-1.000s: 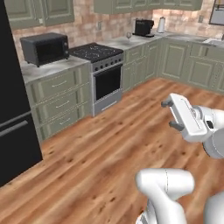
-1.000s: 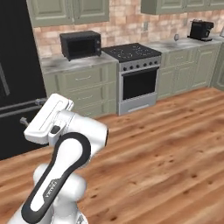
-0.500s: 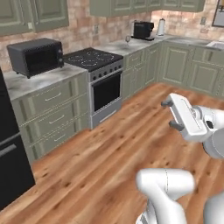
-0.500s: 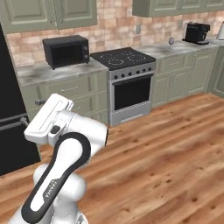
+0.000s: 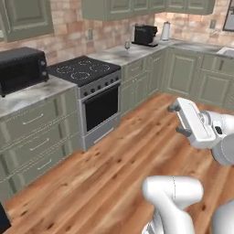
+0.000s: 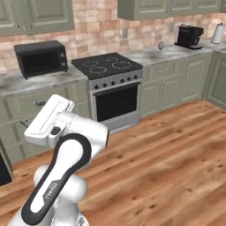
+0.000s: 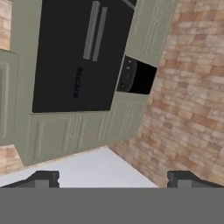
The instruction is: Retrieve the wine glasses from the counter and place one next to each plate.
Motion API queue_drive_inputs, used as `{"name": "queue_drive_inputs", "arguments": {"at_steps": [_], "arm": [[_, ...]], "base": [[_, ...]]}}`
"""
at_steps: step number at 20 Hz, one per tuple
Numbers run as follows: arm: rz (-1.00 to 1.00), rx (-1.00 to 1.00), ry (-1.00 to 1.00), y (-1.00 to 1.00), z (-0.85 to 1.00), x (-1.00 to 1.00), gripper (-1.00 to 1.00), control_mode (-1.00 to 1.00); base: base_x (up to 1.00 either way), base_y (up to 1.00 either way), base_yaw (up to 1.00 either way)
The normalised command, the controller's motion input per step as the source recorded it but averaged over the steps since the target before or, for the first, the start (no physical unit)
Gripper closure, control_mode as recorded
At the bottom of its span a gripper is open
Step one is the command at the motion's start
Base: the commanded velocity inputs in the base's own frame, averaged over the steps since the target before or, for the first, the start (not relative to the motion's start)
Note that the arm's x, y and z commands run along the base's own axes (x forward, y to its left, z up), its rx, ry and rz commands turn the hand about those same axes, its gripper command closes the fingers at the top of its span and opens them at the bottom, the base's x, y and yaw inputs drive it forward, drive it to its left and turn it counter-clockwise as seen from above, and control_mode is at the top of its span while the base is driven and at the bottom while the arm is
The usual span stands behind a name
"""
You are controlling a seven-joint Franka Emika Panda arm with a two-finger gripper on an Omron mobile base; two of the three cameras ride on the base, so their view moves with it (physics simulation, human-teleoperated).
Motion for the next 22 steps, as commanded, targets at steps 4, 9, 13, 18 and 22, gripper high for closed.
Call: {"name": "queue_drive_inputs", "arguments": {"at_steps": [4,9,13,18,22], "arm": [[0.00,0.00,0.00,0.00,0.00,0.00,-1.00,1.00],[0.00,0.00,0.00,0.00,0.00,0.00,-1.00,1.00],[0.00,0.00,0.00,0.00,0.00,0.00,-1.00,1.00],[0.00,0.00,0.00,0.00,0.00,0.00,-1.00,1.00],[0.00,0.00,0.00,0.00,0.00,0.00,-1.00,1.00]], "base": [[1.00,-0.82,0.06],[1.00,-0.86,0.11],[1.00,-0.81,0.13],[1.00,-0.74,0.09],[1.00,-0.67,0.08]]}}
